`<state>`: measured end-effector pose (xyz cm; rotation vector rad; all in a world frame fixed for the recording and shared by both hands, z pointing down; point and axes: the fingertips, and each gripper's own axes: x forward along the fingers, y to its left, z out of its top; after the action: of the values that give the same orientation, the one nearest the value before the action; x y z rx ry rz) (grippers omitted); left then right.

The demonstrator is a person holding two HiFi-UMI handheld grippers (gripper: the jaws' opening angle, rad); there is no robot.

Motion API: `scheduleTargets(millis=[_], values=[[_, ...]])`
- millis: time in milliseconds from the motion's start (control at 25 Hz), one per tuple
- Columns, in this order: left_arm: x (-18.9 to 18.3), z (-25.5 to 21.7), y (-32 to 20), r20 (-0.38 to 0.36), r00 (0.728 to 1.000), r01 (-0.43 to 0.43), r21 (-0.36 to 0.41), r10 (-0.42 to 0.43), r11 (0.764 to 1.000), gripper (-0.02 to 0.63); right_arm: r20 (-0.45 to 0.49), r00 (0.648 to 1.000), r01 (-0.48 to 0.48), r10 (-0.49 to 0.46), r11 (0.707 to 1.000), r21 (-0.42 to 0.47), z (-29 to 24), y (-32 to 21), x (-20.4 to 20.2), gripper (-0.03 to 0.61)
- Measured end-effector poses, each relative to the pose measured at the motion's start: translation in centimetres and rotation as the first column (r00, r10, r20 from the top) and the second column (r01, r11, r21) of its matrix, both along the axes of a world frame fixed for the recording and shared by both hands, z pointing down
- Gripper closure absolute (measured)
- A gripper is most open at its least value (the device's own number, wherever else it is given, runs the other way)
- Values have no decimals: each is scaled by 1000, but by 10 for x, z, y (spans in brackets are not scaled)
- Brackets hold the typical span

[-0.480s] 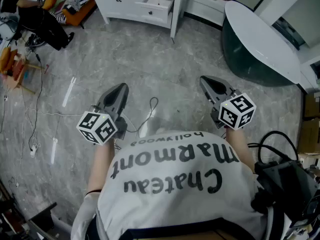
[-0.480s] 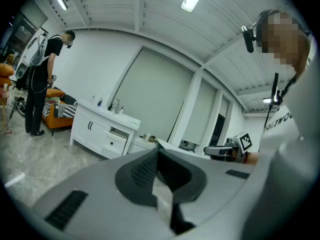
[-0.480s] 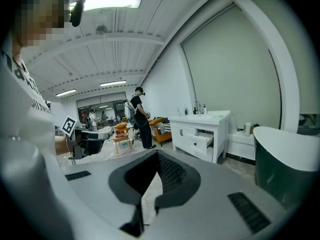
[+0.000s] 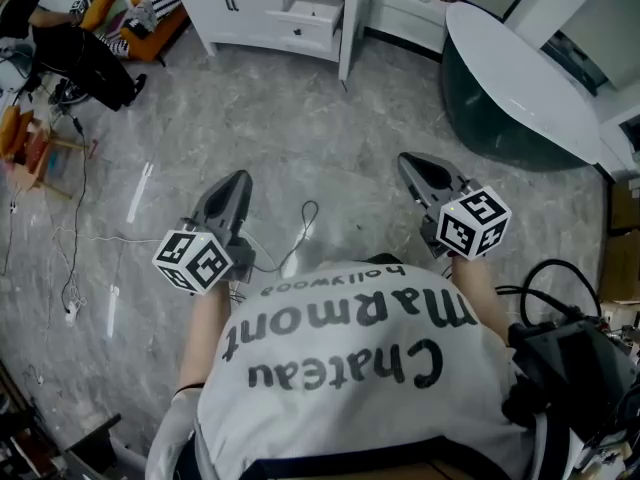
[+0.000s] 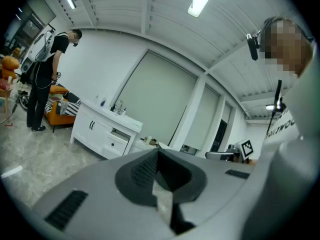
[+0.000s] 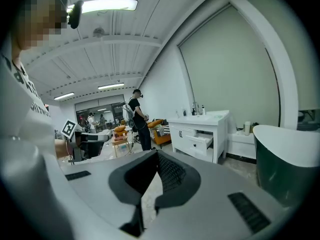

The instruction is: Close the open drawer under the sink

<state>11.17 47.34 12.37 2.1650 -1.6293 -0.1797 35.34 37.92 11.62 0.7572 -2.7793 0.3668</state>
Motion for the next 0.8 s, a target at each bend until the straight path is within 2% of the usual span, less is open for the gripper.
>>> scheduleTargets(millis=[200,440,640,800], values=[[-1,1,-8,25,1000,-8,-9,9,1000,606,9,1000,-11,11,1000,-21,5,-9,-3,568],[5,10,-19,4,1000,-18,5,18,1000,606,-17,1000,12,-12,999,-31,18,-29,-16,568],[-13,6,-42,-43,998,42,16,-42,999,606,-10,999,43,-44,998,-51,24,-60,-38,568],[-32,14,-74,-8,998,70,-25,-70,997,606,5,998,68,-68,995,-71,27,-103,-58,568]])
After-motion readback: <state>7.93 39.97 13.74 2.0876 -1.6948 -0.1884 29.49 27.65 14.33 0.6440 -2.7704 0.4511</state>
